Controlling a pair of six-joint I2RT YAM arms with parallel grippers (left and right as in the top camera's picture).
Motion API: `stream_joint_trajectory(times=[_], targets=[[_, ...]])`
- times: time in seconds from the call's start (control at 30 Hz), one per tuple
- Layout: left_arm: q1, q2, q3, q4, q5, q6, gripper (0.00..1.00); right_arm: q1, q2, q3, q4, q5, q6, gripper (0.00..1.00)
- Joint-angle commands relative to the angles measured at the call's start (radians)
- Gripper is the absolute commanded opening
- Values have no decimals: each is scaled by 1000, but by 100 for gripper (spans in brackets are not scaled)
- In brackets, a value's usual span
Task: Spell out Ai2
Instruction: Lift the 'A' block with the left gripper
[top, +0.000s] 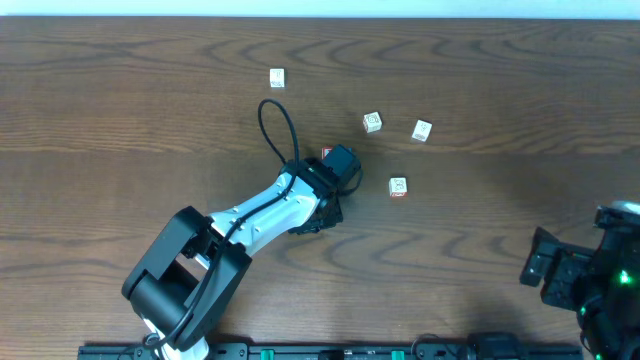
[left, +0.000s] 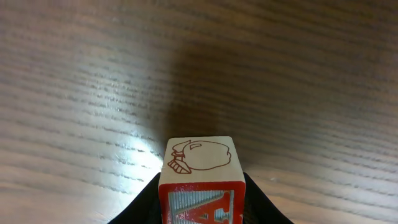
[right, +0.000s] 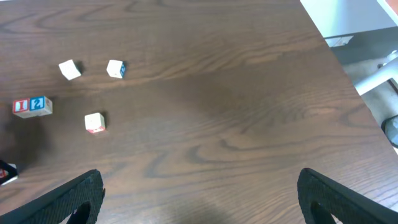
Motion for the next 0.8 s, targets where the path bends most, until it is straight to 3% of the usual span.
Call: stream_joint_trajectory(times=[0.0, 0.4, 0.77], targets=[[8, 11, 5, -7, -54, 118, 17, -13, -3, -4, 6, 7, -14, 99], [8, 11, 63, -92, -156, 297, 6, -13, -2, -23, 43, 8, -14, 99], [8, 11, 101, -171, -165, 525, 6, -13, 1, -26, 61, 24, -23, 99]])
